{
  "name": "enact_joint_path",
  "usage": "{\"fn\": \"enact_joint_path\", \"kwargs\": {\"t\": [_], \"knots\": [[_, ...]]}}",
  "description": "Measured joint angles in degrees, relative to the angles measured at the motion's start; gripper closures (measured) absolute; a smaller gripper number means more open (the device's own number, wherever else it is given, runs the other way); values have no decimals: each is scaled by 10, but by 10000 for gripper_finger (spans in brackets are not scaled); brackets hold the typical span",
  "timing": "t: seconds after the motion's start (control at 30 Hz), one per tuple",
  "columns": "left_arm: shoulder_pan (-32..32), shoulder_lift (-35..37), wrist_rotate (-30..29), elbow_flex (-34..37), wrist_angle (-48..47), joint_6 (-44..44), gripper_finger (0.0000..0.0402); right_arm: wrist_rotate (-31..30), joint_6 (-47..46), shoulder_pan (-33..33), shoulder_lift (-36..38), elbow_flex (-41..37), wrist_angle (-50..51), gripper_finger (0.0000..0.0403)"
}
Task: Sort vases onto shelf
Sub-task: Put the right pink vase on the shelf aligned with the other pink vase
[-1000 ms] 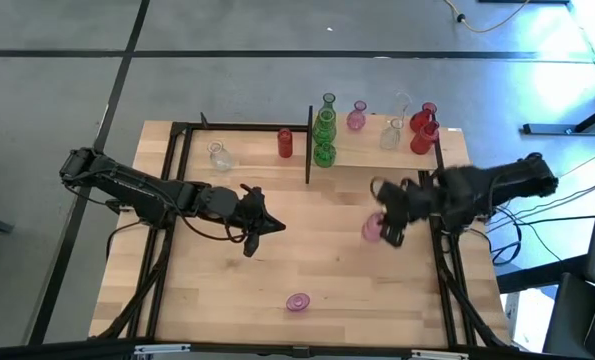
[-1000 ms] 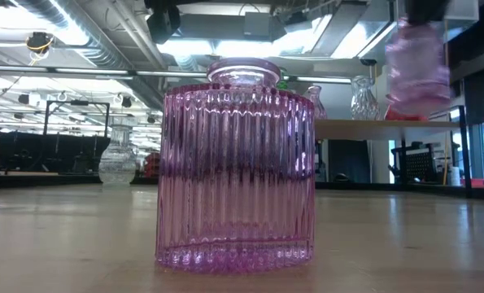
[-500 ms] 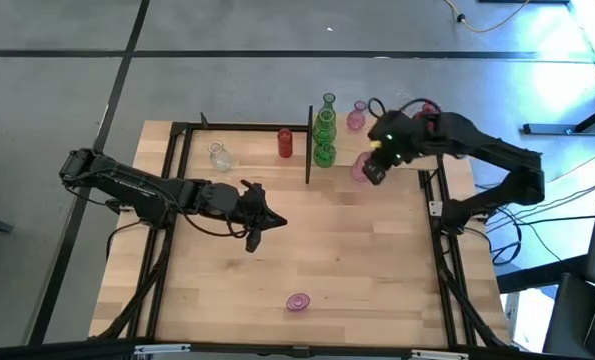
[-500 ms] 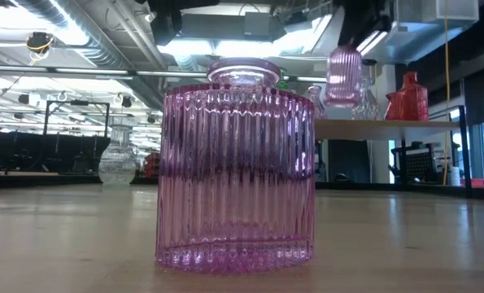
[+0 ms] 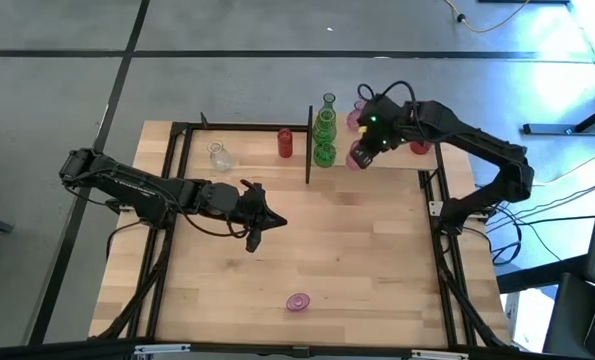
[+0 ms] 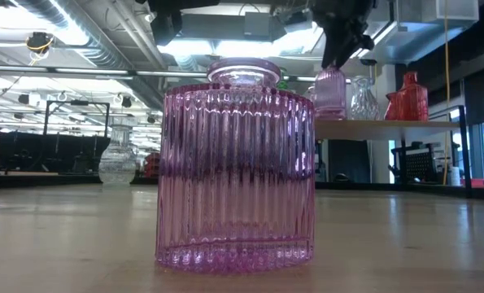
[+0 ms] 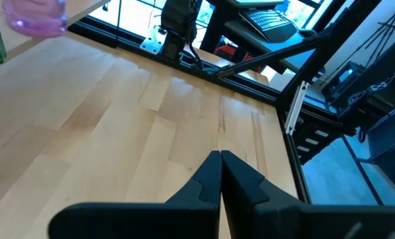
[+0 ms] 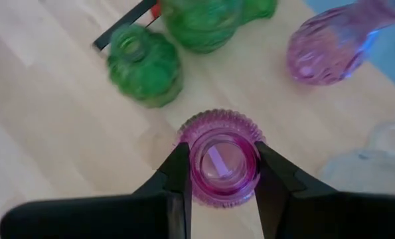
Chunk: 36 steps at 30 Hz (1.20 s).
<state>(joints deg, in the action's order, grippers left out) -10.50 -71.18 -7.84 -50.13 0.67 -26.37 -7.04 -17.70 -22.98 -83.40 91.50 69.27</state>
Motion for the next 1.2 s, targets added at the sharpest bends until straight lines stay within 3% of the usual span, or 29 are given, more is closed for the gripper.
{"fn": "enact_joint_path", "kwargs": {"t": [0.47, 1.2], "knots": [[0, 0, 0, 0, 0, 15, 401, 20, 17, -72, -5, 7, -20, 315], [0, 0, 0, 0, -1, 15, 401, 5, 25, -71, -34, 9, -53, 315]]}}
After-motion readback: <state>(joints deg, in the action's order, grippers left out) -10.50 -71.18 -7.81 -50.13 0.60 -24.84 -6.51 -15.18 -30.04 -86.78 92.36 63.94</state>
